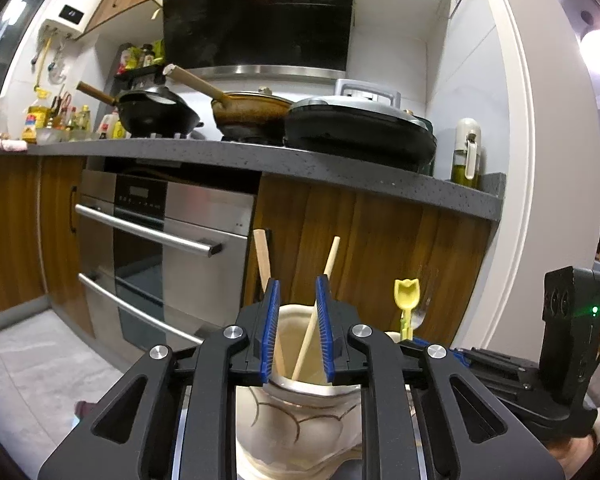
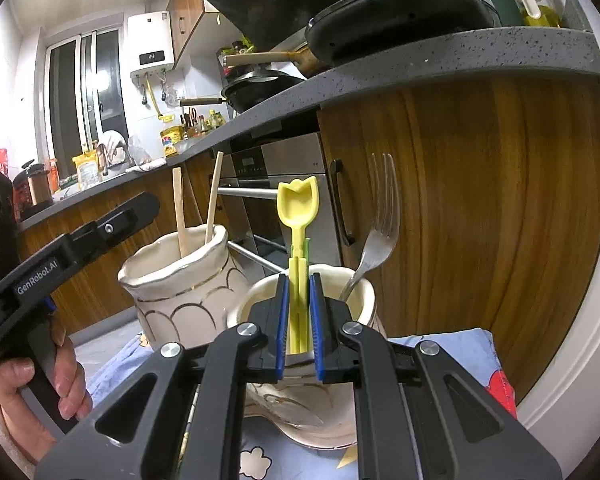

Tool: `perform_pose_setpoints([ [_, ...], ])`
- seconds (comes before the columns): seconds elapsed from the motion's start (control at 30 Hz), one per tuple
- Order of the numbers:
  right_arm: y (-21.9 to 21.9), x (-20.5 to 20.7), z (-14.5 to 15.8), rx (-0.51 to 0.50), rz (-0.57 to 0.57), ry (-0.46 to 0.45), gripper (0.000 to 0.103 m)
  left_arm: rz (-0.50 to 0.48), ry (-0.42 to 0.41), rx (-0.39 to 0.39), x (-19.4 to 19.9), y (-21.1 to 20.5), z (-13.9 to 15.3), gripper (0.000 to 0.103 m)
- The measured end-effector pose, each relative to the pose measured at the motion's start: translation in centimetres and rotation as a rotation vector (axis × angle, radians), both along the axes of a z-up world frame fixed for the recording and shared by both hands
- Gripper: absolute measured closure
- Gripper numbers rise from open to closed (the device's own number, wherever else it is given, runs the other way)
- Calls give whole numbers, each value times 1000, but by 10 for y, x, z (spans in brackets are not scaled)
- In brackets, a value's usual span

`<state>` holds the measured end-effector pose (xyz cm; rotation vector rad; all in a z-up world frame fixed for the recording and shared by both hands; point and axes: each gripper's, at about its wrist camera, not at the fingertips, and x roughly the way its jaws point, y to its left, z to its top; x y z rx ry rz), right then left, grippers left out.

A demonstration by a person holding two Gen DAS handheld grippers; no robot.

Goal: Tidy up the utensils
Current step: 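Open left tool over tall cup while right tool releases yellow utensil into short cup, then withdraw both open tools from the cups back over the table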

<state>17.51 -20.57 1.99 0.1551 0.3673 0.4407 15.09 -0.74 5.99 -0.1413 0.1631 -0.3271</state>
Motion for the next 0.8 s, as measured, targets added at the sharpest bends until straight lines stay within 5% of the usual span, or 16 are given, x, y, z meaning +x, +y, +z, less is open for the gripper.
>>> perform_pose_setpoints([
  [0.33,-6,5,-2,37,0,4,91,6,-6,-2,-1,2,0,79],
  [0.47,-10,-2,1,64,2,-27,66,20,-8,-3,-5,2,1,73],
  [0.53,-11,-9,5,65,-4,-48,65,40,-13,-1,-10,3,3,65],
  [0.8,-21,-46,17,25,-52,-90,32,135,15,43,-33,7,0,47],
])
